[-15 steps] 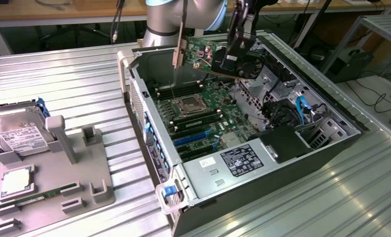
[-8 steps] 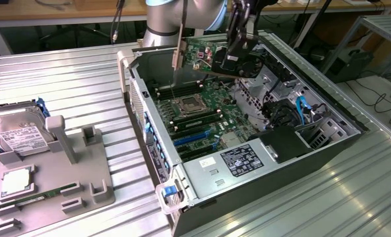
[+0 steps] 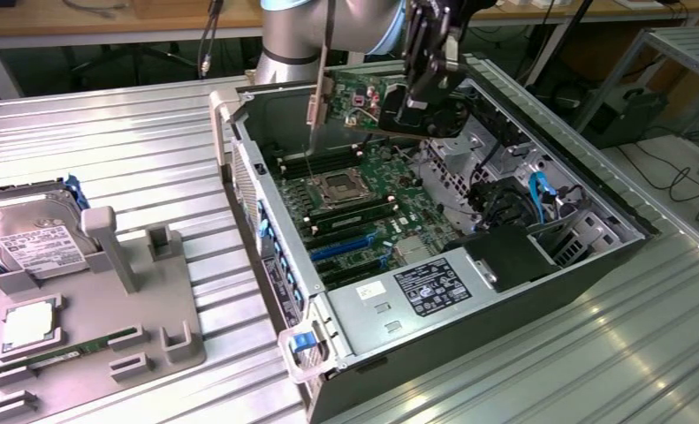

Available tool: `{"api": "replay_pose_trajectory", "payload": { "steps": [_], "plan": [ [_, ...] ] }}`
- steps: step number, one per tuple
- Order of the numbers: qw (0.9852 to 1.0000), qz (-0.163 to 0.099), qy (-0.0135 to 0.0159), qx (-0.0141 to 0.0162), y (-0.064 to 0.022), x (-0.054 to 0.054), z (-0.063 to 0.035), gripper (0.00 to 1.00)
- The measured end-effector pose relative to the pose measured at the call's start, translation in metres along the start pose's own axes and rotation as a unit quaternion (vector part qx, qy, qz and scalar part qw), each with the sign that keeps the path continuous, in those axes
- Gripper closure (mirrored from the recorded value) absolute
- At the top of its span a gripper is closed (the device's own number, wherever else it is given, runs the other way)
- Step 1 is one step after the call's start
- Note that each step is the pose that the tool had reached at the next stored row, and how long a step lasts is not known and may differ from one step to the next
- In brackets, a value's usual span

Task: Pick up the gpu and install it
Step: 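Insert the gpu into the slot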

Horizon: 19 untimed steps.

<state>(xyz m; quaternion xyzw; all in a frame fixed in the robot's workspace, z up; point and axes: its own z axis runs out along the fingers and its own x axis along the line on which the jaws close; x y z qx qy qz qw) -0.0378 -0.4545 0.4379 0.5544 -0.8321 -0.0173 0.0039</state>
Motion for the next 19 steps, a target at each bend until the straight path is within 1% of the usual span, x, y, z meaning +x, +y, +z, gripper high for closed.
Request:
{"api": "replay_pose_trajectory", "payload": {
  "steps": [7, 13, 15, 17, 19],
  "plan": [
    [0.9995, -0.031, 0.001, -0.0004, 0.0, 0.0, 0.0, 0.73],
    [0.9985, -0.054, 0.0018, -0.0007, 0.0, 0.0, 0.0, 0.73],
    [0.9981, -0.062, 0.0021, -0.0008, 0.0, 0.0, 0.0, 0.73],
    [0.997, -0.077, 0.0025, -0.001, 0.0, 0.0, 0.0, 0.73],
    [0.9964, -0.085, 0.0028, -0.0011, 0.0, 0.0, 0.0, 0.73]
  ]
}}
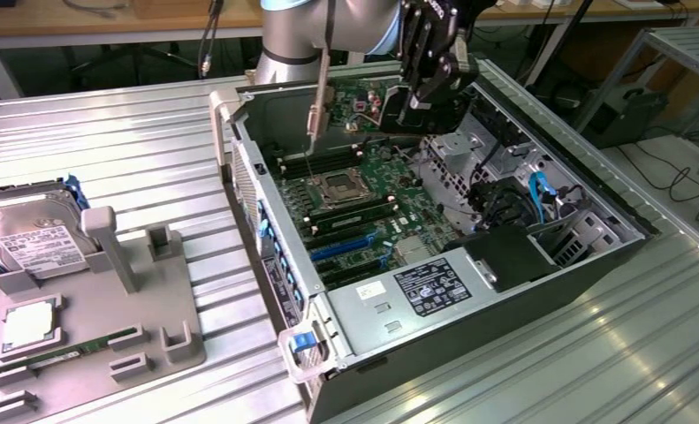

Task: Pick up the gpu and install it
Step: 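Insert the gpu into the slot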

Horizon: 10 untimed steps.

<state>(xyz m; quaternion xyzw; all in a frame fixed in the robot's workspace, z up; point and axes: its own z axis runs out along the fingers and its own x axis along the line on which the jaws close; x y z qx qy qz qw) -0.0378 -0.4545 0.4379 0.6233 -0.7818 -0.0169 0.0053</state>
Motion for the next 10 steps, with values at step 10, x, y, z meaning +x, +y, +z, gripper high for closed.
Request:
{"api": "replay_pose_trajectory", "payload": {
  "steps": [10],
  "plan": [
    [0.9983, -0.058, 0.0019, -0.0008, 0.0, 0.0, 0.0001, 0.73]
  ]
}}
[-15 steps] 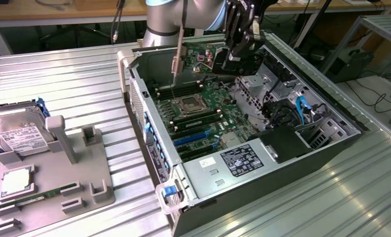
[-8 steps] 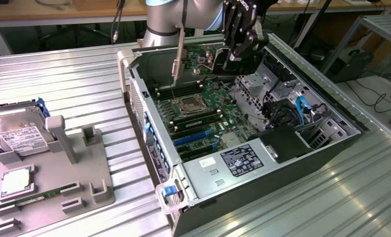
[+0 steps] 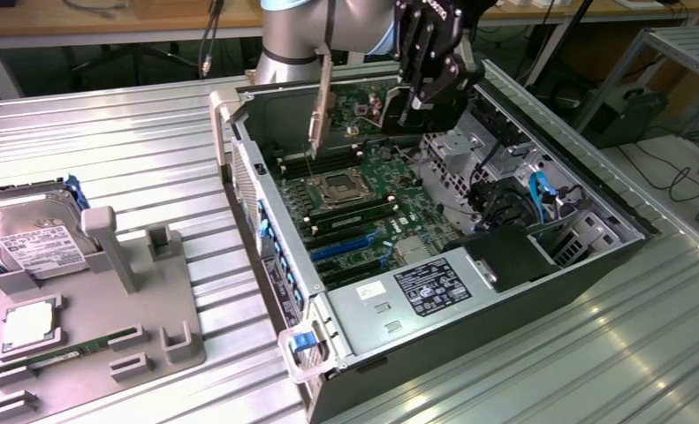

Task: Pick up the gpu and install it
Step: 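Insert the gpu into the slot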

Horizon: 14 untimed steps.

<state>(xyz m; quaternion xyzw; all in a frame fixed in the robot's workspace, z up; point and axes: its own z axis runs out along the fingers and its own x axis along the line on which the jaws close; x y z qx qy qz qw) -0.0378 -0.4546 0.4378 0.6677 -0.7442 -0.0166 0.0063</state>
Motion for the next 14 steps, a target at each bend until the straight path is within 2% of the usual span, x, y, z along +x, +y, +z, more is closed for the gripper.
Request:
{"api": "replay_pose_trajectory", "payload": {
  "steps": [6, 14],
  "plan": [
    [0.9995, -0.032, 0.001, -0.0003, 0.0, 0.0, 0.0004, 0.73],
    [0.9987, -0.05, 0.0017, -0.0005, -0.0001, -0.0001, 0.0019, 0.73]
  ]
}}
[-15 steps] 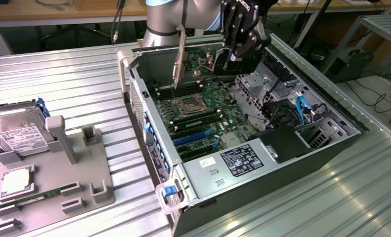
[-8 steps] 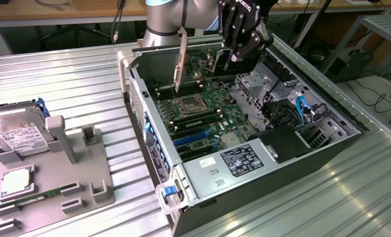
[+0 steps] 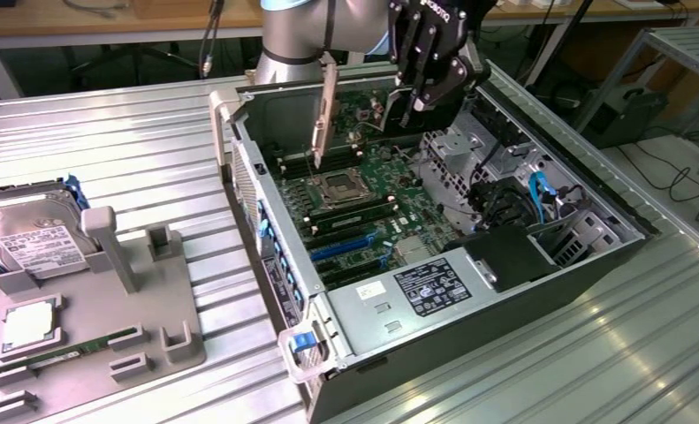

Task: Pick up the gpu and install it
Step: 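Insert the gpu into the slot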

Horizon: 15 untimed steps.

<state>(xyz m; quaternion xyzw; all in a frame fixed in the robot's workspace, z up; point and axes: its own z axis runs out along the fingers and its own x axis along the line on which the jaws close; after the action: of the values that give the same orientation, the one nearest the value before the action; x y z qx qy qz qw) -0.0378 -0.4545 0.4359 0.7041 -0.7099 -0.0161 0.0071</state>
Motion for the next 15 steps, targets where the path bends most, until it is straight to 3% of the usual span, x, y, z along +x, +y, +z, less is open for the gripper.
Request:
{"api": "replay_pose_trajectory", "payload": {
  "steps": [6, 11, 15],
  "plan": [
    [0.9993, -0.039, 0.0012, 0.0015, -0.0002, 0.0, 0.0045, 0.73],
    [0.9991, -0.041, 0.0014, 0.0057, -0.0005, 0.0, 0.0113, 0.73],
    [0.9991, -0.041, 0.0014, 0.0057, -0.0006, 0.0, 0.0147, 0.73]
  ]
}}
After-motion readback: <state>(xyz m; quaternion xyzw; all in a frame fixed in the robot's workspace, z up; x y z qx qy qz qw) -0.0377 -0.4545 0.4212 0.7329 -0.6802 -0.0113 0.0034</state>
